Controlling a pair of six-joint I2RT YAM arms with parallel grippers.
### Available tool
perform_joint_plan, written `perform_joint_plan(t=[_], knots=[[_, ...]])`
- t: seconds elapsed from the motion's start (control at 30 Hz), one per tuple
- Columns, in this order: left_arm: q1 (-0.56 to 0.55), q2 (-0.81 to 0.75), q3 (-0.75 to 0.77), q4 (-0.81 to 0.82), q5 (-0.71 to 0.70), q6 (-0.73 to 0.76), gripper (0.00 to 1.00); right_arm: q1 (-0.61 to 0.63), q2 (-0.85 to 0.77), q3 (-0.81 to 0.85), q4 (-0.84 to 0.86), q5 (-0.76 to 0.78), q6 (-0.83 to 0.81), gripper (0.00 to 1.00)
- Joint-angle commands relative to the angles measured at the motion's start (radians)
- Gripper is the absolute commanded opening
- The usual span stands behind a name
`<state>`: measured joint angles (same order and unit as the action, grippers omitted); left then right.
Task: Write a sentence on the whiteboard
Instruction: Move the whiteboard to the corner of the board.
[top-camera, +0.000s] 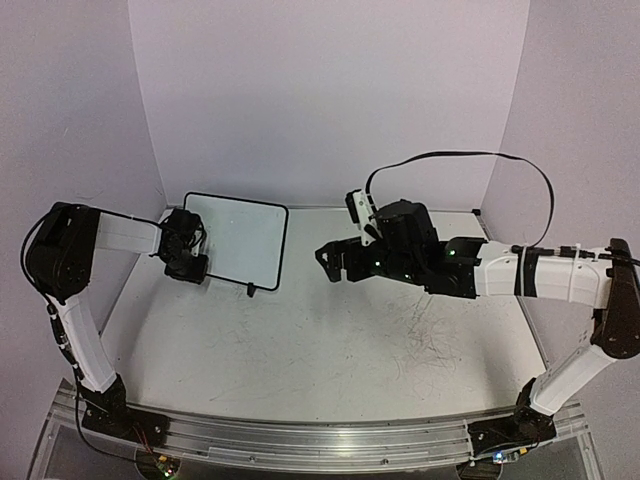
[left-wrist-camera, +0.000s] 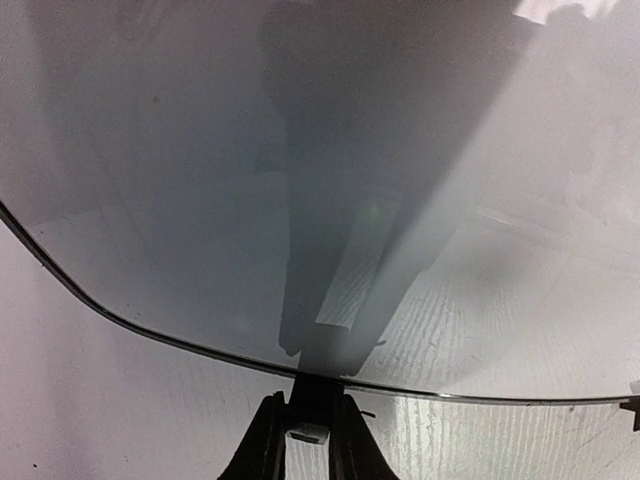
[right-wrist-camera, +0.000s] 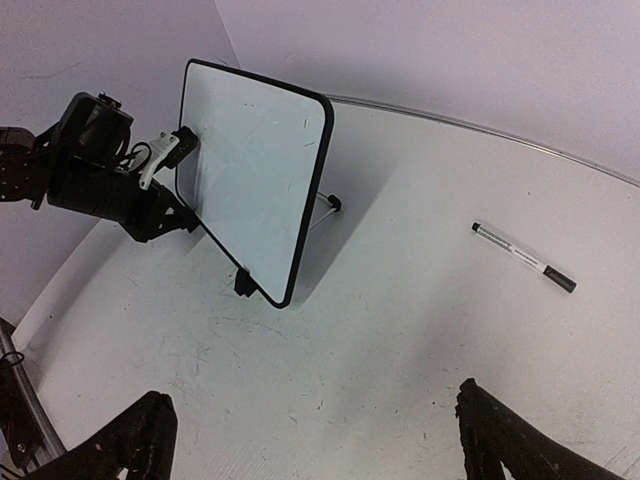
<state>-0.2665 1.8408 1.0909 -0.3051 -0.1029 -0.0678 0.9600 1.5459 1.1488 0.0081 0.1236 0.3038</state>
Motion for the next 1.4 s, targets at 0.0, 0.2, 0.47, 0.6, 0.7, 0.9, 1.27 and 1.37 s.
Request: perform_joint_plan(t=[0.0,0.2,0.47,0.6,0.7,0.9,1.27,1.37], knots=[[-0.077,-0.002,-0.021,0.064,0.003,-0.058,0.08,-0.003,-0.034,-0.002,0.036,0.049,0.004,0.98],[-0.181,-0.010,-0.056,0.066,-0.058,-0.109,0.06,-0.035,-0.047,-0.029,0.041,0.049,0.041,0.98],[-0.270,-0.086,-0.115,0.066,-0.095,-0.281,0.05,-0.064,-0.019,-0.069,0.042,0.035,0.079,0.98],[-0.340,-0.113,-0.150,0.065,-0.123,-0.384,0.04,-0.064,0.062,-0.051,0.037,-0.033,0.142,0.98],[-0.388,-0.125,-0.164,0.057,-0.156,-0.448,0.03,-0.064,0.149,-0.006,0.024,-0.076,0.197,0.98],[-0.474,-0.159,-0.193,0.041,-0.204,-0.583,0.01,-0.024,0.313,0.092,0.012,-0.100,0.261,0.95],[-0.551,-0.236,-0.239,0.026,-0.203,-0.674,0.36,0.039,0.482,0.161,0.014,-0.059,0.342,0.77],[-0.551,-0.296,-0.254,0.024,-0.186,-0.664,0.49,0.050,0.496,0.154,0.019,-0.047,0.350,0.73]])
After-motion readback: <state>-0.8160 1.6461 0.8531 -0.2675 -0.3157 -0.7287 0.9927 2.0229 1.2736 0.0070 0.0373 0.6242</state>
